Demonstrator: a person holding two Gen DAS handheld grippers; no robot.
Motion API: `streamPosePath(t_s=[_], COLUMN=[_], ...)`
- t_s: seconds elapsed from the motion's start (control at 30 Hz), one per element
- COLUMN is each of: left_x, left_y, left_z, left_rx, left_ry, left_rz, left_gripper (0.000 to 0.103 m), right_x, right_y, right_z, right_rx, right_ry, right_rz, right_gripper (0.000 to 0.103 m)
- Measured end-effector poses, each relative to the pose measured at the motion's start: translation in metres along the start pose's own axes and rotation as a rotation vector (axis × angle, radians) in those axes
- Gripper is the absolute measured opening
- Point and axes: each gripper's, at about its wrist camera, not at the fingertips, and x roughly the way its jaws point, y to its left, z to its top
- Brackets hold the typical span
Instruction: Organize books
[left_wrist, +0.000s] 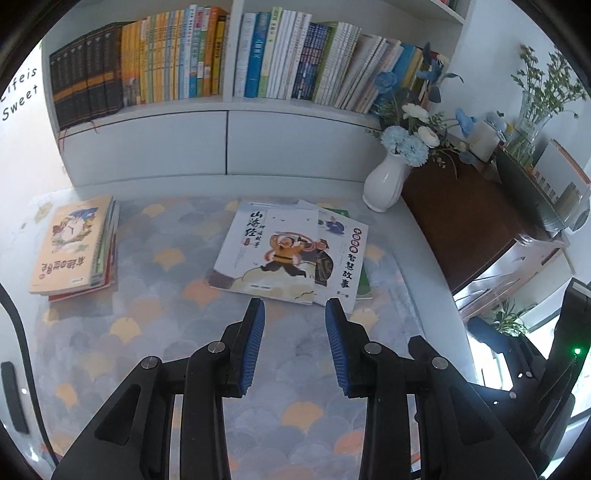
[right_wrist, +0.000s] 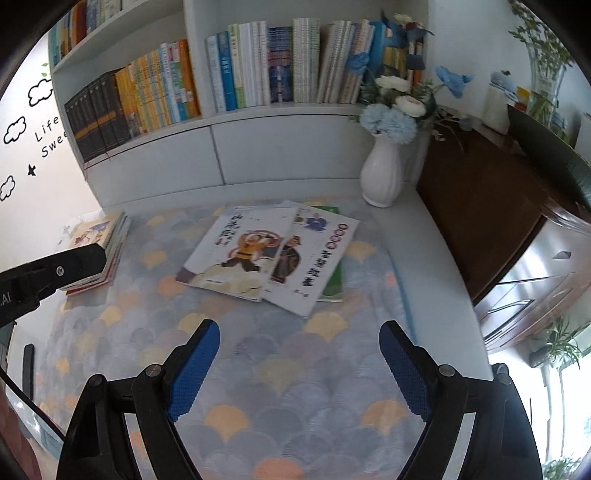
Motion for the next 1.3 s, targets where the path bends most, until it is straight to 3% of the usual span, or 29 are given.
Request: streamPosePath(t_s=[0.37, 0.43, 0.67, 1.0, 1.17, 1.3], left_x=[0.032, 0.044, 0.109, 0.209, 0.239, 0.249], left_y=[-0.023, -0.018, 0.023, 0.104, 0.126, 0.124], left_z=[0.009, 0.009, 0.002, 0.024, 0.033, 0.038], left_rx=[0.019, 0.015, -0.014, -0.184, -0.238, -0.187], left_ry=[0.019, 0.036, 0.156, 0.282, 0.265, 0.24], left_rz=[-0.004, -0.006, 0.085, -0.064, -0.078, -0.07], left_gripper=[0.032, 0.037, 0.037, 0.039, 0.039, 0.039], right_x=[0.018, 0.026, 0.067, 0.156, 0.202, 0.227], right_y=[-0.036, -0.038, -0.038, -0.021, -0.008, -0.001], right_z=[0.005, 0.009, 0.014, 0.047, 0.058, 0.066], right_rx=[0.012, 0.009, 0.021, 0.097, 0.141, 0.144], right_ry=[0.034, 0.044, 0.1, 0.196, 0.244, 0.252], right_rz=[-0.014, -0.013, 0.011, 0.172, 0.213, 0.217], right_gripper=[0.087, 0.087, 0.087, 0.087, 0.086, 0.08])
